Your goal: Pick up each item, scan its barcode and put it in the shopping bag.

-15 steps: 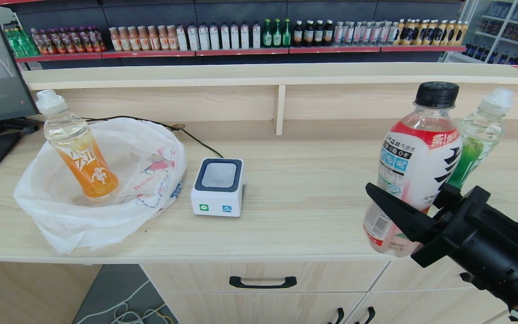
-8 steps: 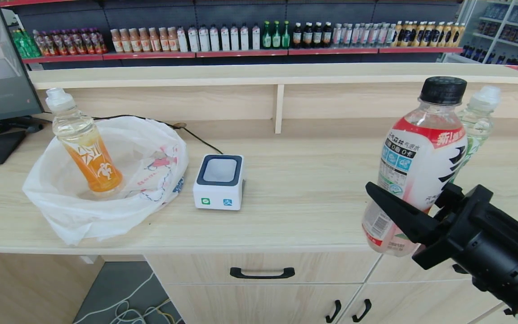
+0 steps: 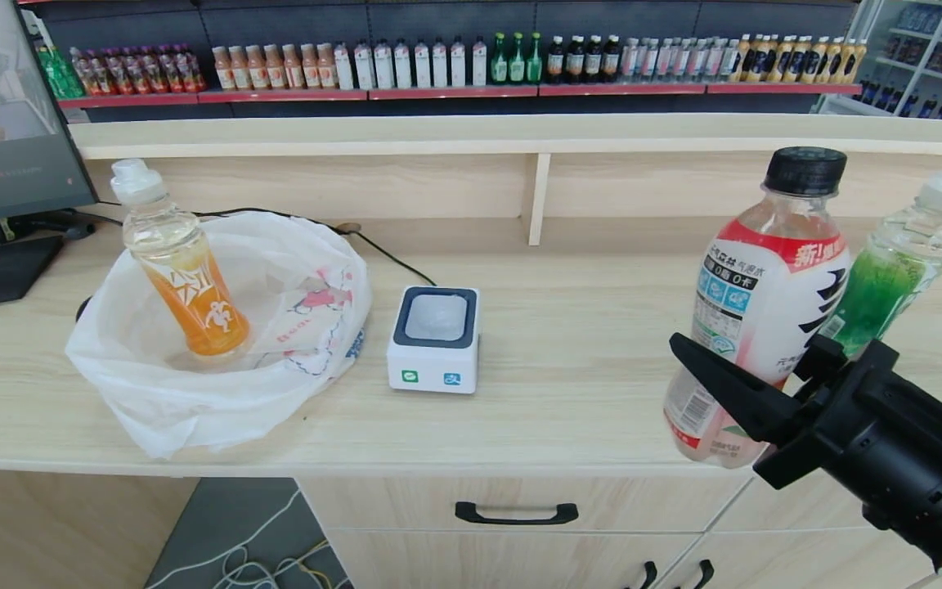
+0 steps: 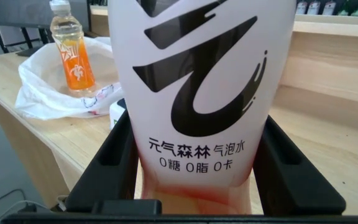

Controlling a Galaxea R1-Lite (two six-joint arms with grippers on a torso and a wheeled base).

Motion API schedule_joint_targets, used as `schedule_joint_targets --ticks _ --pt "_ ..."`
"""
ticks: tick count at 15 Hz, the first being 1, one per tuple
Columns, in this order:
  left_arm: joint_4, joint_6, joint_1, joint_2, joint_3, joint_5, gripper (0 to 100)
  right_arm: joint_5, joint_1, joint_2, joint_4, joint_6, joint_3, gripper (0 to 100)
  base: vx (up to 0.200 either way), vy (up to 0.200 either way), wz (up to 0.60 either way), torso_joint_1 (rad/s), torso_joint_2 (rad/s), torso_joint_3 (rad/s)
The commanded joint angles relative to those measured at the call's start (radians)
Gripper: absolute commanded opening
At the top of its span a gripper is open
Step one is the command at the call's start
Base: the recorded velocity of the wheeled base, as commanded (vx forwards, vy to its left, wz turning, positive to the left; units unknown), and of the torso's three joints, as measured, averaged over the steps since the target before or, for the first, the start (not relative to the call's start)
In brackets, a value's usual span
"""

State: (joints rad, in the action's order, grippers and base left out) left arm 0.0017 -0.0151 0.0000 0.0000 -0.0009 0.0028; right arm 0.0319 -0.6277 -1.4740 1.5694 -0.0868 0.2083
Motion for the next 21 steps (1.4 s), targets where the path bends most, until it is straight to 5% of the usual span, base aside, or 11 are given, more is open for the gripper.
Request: schedule_joint_targets --ticks 1,15,21 --pt "0.0 0.0 0.002 0.0 -0.001 0.0 100 0.0 0.003 0.012 0.001 -0.001 -0.013 0 0.0 0.2 0.0 -0.002 0.0 0.002" --pt "0.0 0.001 0.002 0.0 0.001 0.0 100 0.0 0.006 0.032 0.001 0.016 -0.024 0 0.0 0.2 0.0 0.001 0.0 0.002" --pt "0.0 0.004 0.002 0.0 -0.001 0.0 100 0.0 0.036 0.035 0.001 -0.004 -0.001 0 0.0 0.0 0.0 0.0 0.0 0.0"
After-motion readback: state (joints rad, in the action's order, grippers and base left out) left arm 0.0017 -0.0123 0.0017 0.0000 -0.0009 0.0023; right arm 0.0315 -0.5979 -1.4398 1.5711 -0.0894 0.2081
